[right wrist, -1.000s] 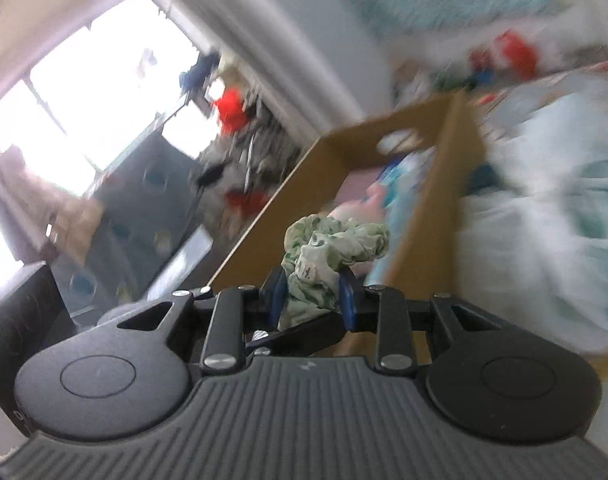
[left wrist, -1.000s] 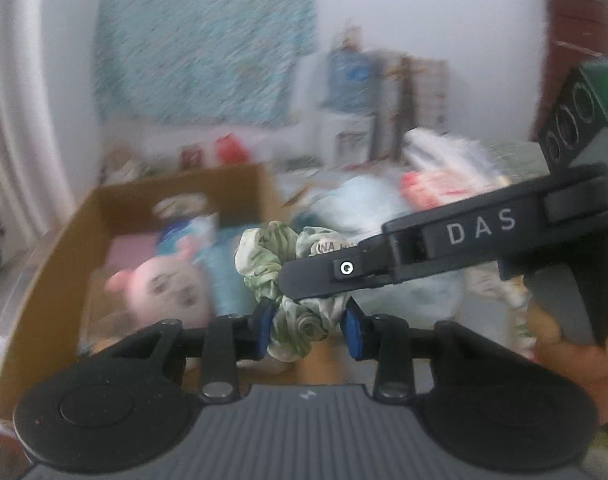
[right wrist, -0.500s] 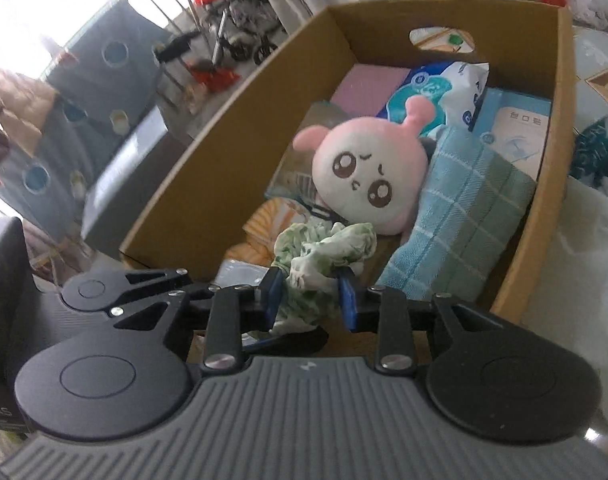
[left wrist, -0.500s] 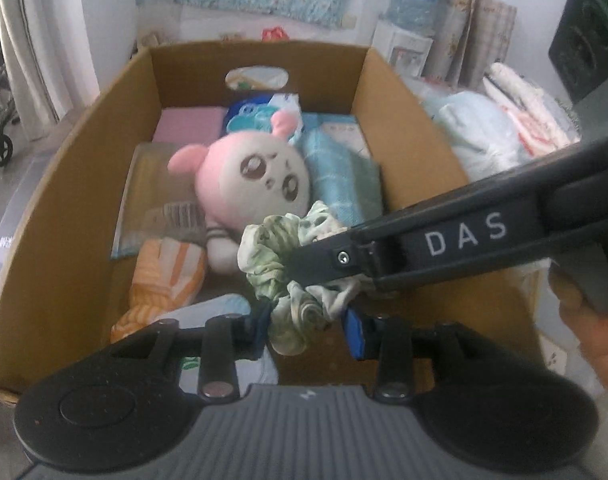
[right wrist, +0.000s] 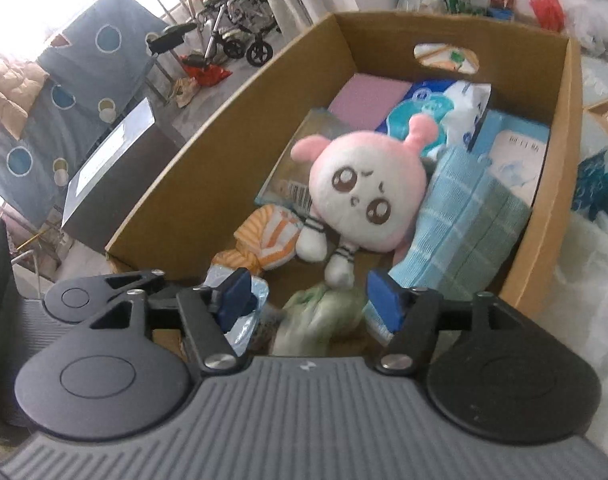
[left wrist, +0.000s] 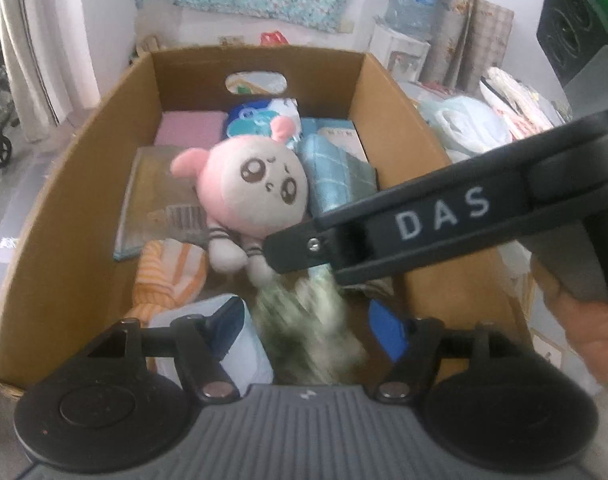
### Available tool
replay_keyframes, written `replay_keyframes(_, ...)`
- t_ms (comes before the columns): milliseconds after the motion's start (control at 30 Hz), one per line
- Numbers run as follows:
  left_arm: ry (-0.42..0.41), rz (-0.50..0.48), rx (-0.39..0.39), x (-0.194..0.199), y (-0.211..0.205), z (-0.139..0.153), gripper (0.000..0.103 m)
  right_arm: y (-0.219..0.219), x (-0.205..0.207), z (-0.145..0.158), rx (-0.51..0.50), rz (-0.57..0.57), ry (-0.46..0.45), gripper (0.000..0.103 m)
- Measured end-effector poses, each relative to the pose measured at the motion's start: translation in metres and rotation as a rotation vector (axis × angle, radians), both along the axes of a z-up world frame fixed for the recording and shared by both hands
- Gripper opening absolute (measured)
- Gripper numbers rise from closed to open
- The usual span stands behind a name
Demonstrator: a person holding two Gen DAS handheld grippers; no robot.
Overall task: Organize soft objects
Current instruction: 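Carry the scrunchie into the box and open the right tool, then move the right tool back to the gold box and grasp it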
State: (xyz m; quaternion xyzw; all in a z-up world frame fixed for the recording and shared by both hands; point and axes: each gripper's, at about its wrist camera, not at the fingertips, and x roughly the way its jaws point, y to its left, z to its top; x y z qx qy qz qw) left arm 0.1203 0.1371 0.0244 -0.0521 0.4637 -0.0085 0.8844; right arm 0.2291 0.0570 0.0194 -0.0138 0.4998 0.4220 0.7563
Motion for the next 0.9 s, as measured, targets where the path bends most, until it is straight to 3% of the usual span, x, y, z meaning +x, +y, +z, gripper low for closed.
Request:
replay_keyframes(167, -0.013, 0.033, -0.031, -0.002, 0.008, 0.001, 0.071, -0.007, 0.003, 0.004, 0.058, -0.024, -0.006, 0.066)
replay_keyframes(500, -0.143, 0.045, -0.001, -0.025, 0.001, 0.031, 0.078, -0.06, 0.001, 0.045, 0.288, -0.09, -0.024, 0.066)
replay_keyframes(733, -0.263, -0.019, 0.032, -0.047, -0.034, 0.063, 0.088, -0.149, -0.023, 0.08, 0.43, -0.166, -0.076, 0.075)
replay_keyframes(900, -0.364, -0.147, -0.013, -0.06, -0.083, 0.079, 0.095, -0.231, -0.043, 0.092, 0.461, -0.308, -0.158, 0.08)
